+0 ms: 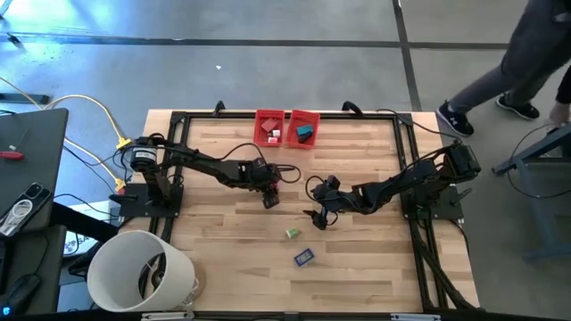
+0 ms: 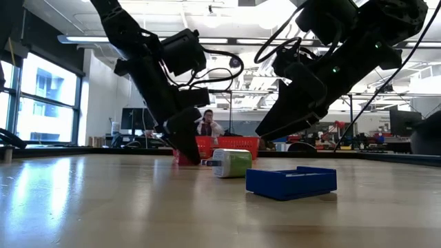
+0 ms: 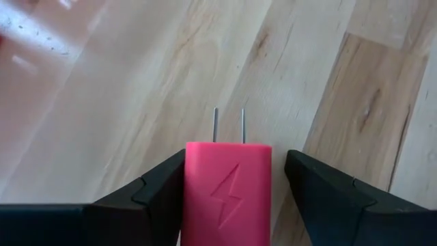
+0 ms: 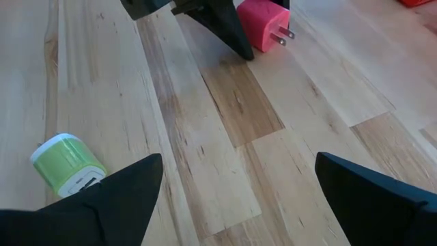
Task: Pick & Place Office items
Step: Put the pink charger adapter into the left red basket
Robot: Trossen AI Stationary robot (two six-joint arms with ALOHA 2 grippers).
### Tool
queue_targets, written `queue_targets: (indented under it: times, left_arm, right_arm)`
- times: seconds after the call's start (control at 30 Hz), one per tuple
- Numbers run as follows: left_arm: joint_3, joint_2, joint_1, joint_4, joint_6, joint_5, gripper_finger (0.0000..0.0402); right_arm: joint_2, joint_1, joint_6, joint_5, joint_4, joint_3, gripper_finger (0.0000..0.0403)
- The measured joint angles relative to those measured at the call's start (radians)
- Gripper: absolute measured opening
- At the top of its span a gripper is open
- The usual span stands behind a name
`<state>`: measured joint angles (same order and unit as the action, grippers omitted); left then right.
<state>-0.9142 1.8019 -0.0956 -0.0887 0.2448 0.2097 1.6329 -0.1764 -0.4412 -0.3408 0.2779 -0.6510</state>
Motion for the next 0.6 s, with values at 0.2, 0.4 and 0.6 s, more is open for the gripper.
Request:
queue_targets:
  times: [0.2, 0.4, 0.6]
  left_arm:
    - [0.0, 0.001, 0.004, 0.0, 0.016, -0.017, 0.0184]
    - [0.002, 0.002, 0.008, 0.0, 0.041, -0.014, 0.0143]
    - [0.002, 0.002, 0.008, 0.0, 0.045, -0.013, 0.0143]
  right_arm:
    - [0.0, 0.0, 0.0, 0.0, 0.0, 0.0, 0.0372]
    - [0.0, 0.0, -0.001, 0.0, 0.001, 0.0, 0.0372]
    - [0.0, 0.0, -0.003, 0.0, 0.002, 0.0, 0.0372]
